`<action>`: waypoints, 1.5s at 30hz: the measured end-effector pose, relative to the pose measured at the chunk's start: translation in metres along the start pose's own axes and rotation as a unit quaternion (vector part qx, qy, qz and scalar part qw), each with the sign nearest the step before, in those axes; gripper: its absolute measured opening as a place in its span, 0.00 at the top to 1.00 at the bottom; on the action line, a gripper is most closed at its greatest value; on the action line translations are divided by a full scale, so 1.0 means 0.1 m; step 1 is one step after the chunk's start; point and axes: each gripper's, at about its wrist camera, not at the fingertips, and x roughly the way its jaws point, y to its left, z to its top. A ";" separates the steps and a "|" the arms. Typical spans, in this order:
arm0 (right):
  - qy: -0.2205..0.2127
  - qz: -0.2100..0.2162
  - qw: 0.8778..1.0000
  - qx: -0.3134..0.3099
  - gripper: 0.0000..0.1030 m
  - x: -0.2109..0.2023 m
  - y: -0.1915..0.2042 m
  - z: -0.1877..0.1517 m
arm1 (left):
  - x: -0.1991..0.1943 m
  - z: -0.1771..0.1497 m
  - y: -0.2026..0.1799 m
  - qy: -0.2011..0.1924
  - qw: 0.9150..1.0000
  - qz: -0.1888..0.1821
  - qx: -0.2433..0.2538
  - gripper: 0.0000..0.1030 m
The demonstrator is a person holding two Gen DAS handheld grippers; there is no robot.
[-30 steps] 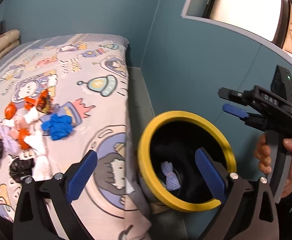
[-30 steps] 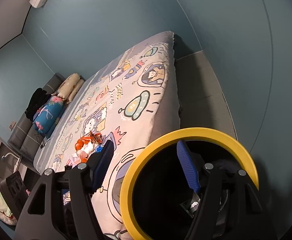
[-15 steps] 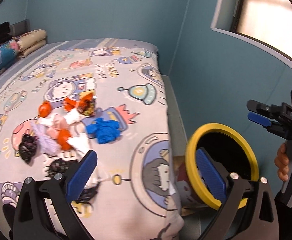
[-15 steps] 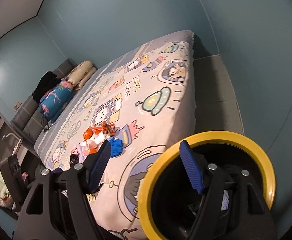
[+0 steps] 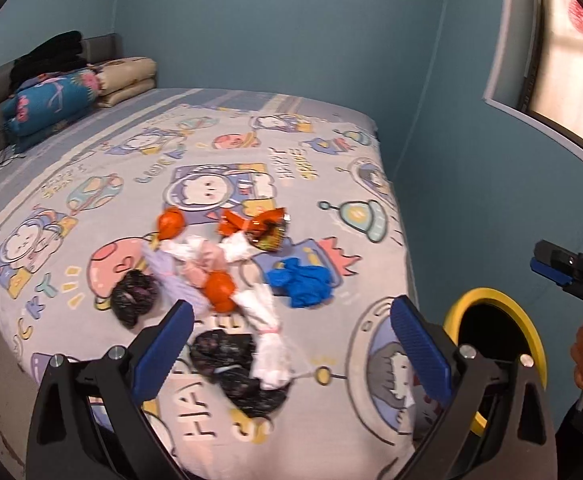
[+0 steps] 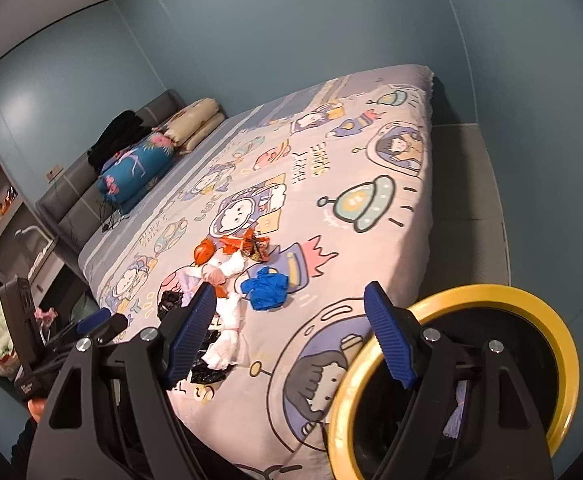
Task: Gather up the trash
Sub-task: 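Move both open tools back over the trash pile on the bed, then grasp the black plastic bag with the left tool while the right tool grasps the white tissue bundle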
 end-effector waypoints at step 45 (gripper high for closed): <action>0.165 0.023 0.982 -0.091 0.30 1.81 1.17 -0.20 | 0.80 -0.26 1.82 0.074 0.981 0.119 -0.131 0.08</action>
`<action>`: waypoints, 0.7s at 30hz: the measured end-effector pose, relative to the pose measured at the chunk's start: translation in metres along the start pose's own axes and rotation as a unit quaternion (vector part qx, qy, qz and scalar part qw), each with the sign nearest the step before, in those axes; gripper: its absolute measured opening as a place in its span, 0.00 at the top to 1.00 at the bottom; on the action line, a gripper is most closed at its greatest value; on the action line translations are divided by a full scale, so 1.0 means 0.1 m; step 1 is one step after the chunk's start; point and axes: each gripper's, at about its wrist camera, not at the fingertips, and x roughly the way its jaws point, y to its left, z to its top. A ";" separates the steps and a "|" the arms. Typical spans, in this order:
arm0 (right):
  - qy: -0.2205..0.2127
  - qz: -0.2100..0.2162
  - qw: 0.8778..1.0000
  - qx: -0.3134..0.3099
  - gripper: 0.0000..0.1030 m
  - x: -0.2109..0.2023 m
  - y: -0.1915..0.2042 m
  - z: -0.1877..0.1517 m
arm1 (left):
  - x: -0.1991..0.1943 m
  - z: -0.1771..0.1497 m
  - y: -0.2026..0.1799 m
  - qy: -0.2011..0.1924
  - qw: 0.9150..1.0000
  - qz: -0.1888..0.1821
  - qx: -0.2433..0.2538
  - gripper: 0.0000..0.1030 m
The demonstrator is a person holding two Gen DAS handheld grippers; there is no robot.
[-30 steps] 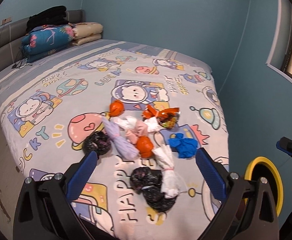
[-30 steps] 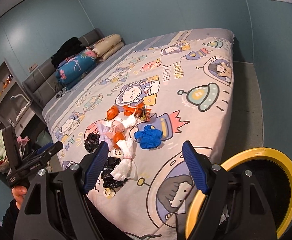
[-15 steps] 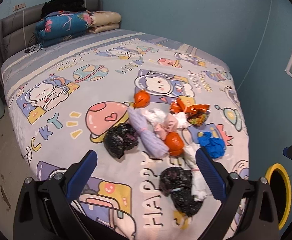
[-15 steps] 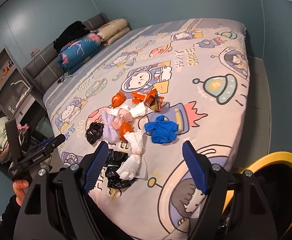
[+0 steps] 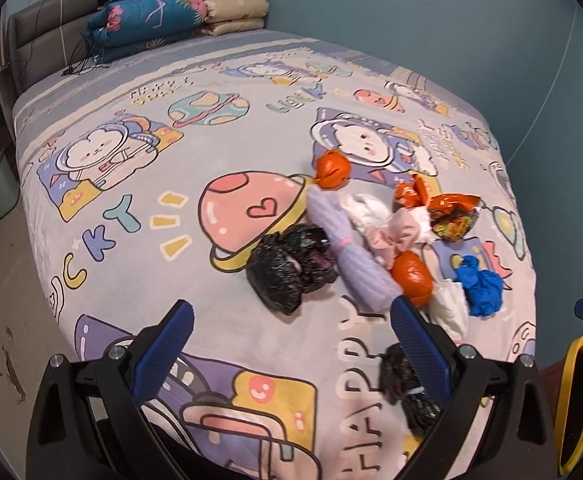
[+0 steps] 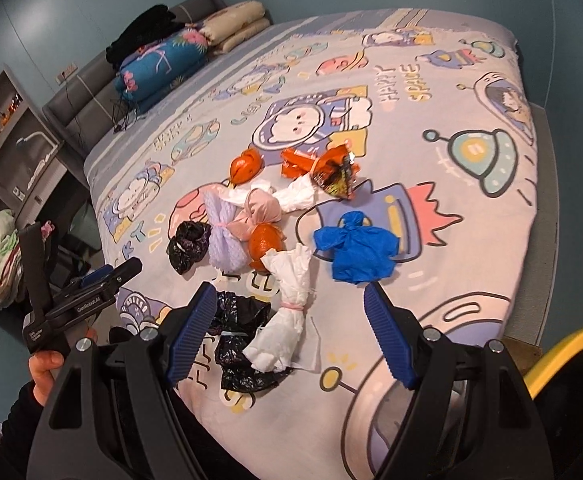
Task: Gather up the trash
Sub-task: 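Grasp the black plastic bag with the left tool while the right tool grasps the white tissue bundle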
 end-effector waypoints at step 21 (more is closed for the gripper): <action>0.110 -0.026 0.994 -0.002 0.30 1.10 0.05 0.04 | 0.63 0.13 0.22 0.042 0.999 0.002 -0.008 0.08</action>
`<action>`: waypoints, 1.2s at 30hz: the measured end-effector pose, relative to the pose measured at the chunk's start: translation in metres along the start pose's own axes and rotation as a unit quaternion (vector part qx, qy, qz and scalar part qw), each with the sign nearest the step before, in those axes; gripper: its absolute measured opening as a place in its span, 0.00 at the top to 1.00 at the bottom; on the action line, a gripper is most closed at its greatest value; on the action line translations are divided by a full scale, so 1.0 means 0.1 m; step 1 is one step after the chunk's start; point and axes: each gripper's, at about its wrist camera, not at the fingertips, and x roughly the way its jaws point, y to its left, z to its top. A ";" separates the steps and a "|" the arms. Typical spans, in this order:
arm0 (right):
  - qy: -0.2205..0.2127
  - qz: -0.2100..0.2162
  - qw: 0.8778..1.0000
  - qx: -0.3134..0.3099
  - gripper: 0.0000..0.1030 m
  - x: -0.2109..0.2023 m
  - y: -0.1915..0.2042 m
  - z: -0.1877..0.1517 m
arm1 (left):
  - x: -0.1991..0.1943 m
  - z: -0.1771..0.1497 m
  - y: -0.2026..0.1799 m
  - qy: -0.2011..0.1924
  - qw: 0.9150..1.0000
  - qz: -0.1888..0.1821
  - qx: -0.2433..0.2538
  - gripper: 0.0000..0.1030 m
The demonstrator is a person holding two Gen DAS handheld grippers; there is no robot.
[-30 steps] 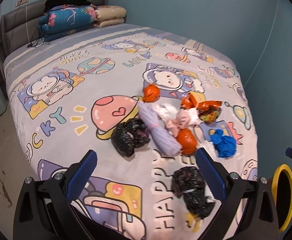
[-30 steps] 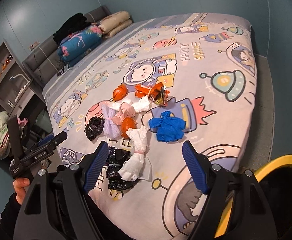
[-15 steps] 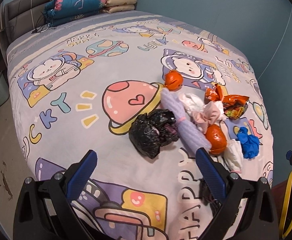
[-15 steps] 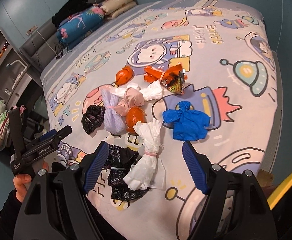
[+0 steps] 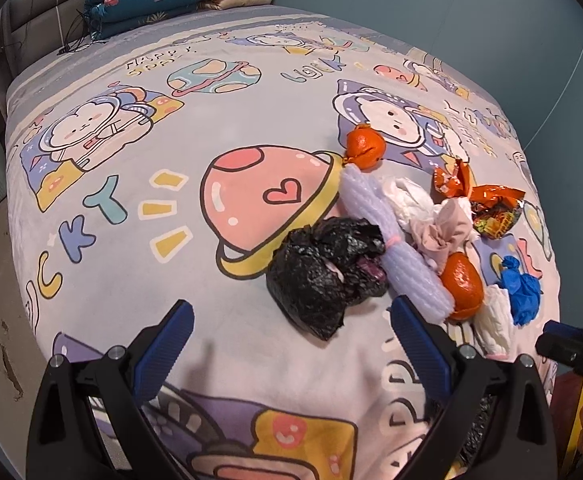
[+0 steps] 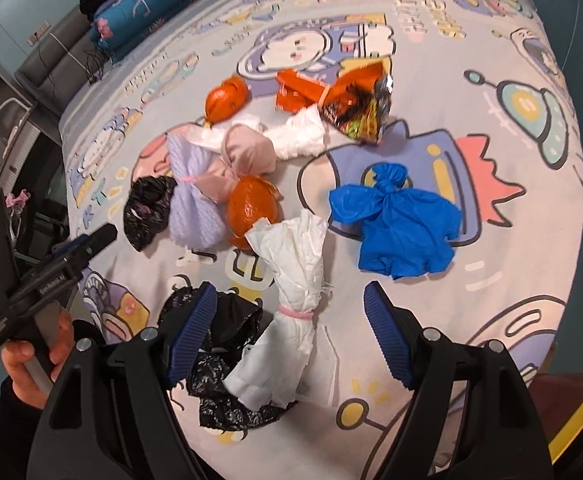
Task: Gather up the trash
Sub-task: 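Grasp the black plastic bag with the left tool while the right tool grasps the white tissue bundle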
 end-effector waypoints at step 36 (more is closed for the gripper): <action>0.042 -0.055 0.998 0.001 0.62 0.62 0.06 0.08 | 0.52 0.10 -0.12 0.031 0.999 -0.031 0.021 0.60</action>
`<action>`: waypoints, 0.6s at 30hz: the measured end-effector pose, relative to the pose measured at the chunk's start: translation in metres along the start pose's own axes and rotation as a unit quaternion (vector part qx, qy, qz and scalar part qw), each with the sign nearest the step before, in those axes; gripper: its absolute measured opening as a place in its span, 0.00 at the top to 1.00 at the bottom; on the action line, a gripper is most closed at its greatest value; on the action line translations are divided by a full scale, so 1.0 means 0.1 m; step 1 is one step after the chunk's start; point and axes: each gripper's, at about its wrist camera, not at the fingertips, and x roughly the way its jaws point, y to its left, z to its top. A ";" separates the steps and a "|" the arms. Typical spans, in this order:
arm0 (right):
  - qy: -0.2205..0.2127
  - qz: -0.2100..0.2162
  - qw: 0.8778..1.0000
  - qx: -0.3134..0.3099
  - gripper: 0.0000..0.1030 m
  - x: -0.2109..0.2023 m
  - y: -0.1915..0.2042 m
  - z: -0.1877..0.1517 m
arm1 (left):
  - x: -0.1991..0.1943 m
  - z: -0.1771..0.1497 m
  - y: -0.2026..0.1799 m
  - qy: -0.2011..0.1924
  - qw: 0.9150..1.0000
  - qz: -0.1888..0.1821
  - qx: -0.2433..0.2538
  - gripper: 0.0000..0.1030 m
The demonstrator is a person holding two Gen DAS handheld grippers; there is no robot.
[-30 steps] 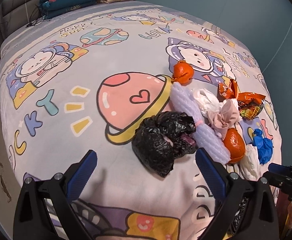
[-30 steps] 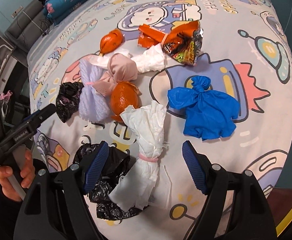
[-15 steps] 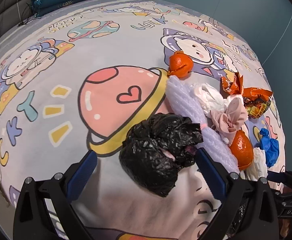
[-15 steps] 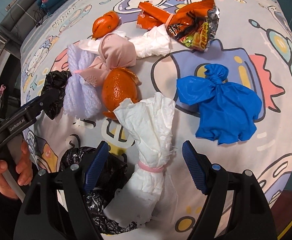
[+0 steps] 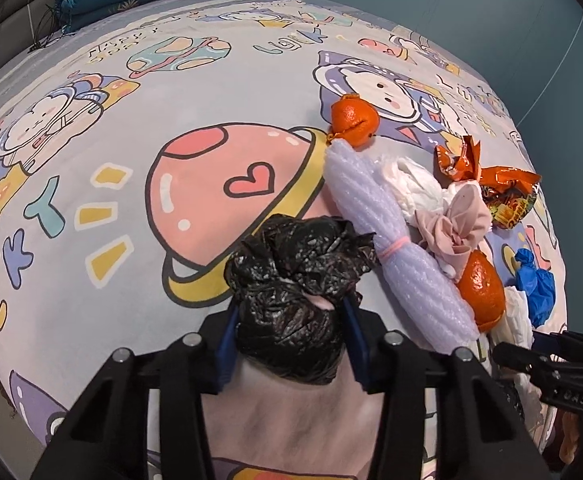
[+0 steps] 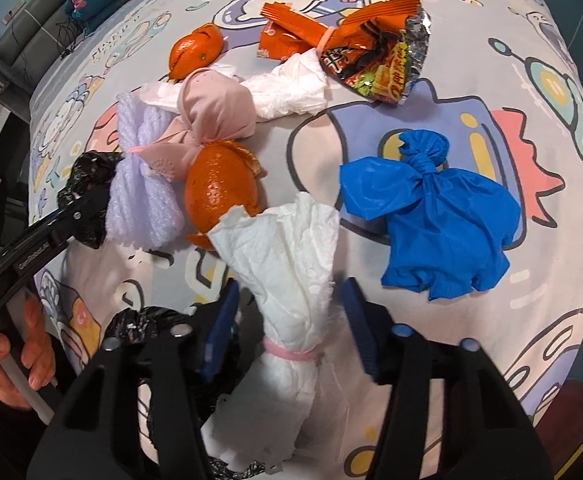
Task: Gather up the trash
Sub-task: 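Grasp the black plastic bag with the left tool while the right tool grasps the white tissue bundle, then lift and carry the black bag and tissue bundle with both tools to the bin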
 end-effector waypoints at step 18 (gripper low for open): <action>-0.037 0.020 0.999 0.007 0.84 -0.34 -0.13 -0.14 | -0.49 -0.10 0.08 -0.024 0.999 0.029 0.004 0.61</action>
